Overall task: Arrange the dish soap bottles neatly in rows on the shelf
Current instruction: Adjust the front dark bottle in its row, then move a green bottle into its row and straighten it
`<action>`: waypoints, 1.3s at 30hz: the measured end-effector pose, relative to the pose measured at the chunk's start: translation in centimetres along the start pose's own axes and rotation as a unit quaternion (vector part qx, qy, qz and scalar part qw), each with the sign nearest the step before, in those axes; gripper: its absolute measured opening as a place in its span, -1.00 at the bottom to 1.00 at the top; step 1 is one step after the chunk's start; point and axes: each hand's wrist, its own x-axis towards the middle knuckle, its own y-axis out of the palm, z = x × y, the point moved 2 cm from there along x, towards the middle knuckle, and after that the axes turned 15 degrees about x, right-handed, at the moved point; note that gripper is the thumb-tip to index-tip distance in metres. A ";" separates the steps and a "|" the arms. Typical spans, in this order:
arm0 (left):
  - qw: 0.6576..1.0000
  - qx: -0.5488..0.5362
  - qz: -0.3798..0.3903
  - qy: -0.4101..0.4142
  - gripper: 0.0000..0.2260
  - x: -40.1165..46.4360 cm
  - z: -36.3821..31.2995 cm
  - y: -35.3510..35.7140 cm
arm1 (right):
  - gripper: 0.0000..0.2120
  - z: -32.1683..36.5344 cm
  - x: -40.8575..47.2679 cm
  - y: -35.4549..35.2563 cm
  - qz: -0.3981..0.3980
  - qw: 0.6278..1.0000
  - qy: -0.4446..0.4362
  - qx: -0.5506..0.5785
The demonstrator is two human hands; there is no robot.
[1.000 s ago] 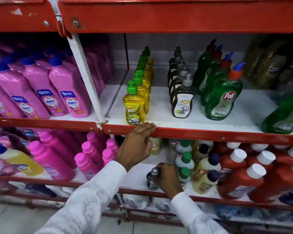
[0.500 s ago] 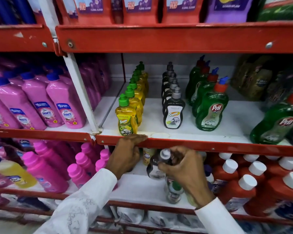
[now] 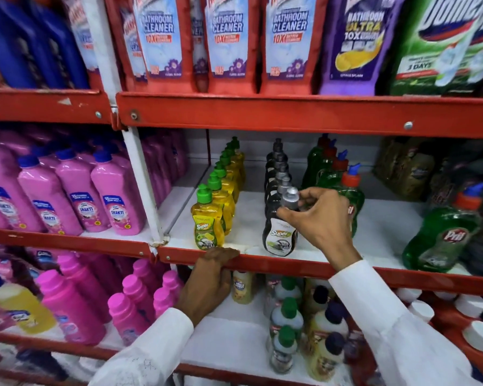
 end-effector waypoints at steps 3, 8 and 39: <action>1.000 0.003 0.006 -0.013 -0.58 -0.1 -0.2 0.1 | -0.77 -0.8 0.6 1.0 0.027 0.999 0.017 -0.004; 0.999 0.002 0.018 -0.031 -0.56 0.1 -0.6 0.1 | -0.74 -1.5 1.5 1.8 0.050 0.998 0.030 -0.013; 0.989 0.106 0.023 0.102 -0.67 0.7 -12.1 4.5 | -0.12 -18.1 -1.0 -14.6 -0.364 0.929 0.052 -0.040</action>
